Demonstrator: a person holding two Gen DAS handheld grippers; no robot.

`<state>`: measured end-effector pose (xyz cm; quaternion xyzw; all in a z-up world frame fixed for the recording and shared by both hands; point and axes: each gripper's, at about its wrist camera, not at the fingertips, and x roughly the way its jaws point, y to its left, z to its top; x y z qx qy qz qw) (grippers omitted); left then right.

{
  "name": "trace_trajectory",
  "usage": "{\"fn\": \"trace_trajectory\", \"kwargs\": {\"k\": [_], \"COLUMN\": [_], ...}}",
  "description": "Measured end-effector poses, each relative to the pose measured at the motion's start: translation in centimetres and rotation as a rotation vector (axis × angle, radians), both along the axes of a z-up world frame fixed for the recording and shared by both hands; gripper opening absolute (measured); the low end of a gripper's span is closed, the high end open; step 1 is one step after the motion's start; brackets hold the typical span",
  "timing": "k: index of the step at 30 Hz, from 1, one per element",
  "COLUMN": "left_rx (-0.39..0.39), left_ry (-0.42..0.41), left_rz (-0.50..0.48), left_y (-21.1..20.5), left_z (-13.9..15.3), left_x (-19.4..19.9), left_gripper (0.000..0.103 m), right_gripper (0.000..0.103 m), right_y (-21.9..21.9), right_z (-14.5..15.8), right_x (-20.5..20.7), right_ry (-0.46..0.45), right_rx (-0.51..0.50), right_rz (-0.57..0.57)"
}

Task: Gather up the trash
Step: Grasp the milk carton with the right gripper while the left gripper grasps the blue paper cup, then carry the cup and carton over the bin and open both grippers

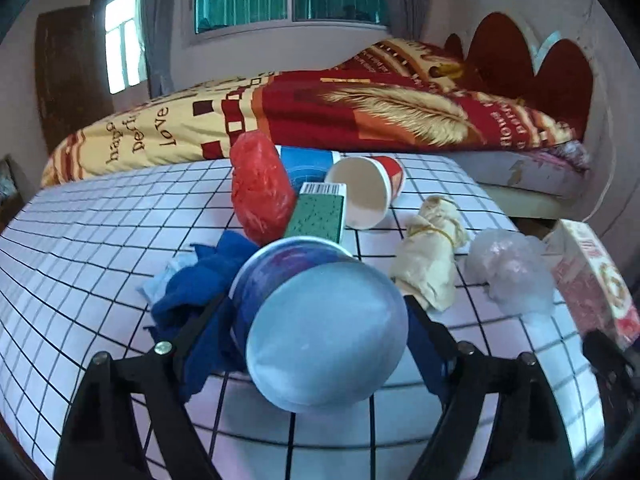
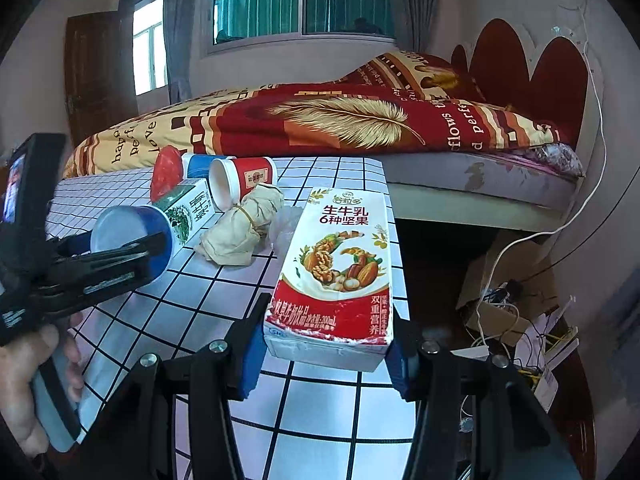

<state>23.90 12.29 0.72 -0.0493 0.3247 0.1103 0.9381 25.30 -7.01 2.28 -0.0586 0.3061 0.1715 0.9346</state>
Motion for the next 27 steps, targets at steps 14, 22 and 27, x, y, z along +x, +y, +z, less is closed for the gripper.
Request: {"fn": "trace_trajectory", "kwargs": {"k": [14, 22, 27], "left_rx": [-0.134, -0.137, -0.139], "left_ry": [-0.110, -0.131, -0.134], "left_rz": [-0.065, -0.106, -0.135], "left_y": [3.3, 2.9, 1.8], "left_z": [2.0, 2.2, 2.4], "left_x": [-8.4, -11.1, -11.8], "left_gripper": [0.082, 0.081, 0.080], "right_gripper": [0.053, 0.053, 0.053], "right_y": [0.1, -0.5, -1.6], "right_z": [1.0, 1.7, 2.0], "right_x": [-3.2, -6.0, -7.4], "right_ry": [-0.018, -0.032, -0.034], "right_rx": [-0.003, -0.020, -0.026], "right_rz": [0.023, 0.016, 0.008]}}
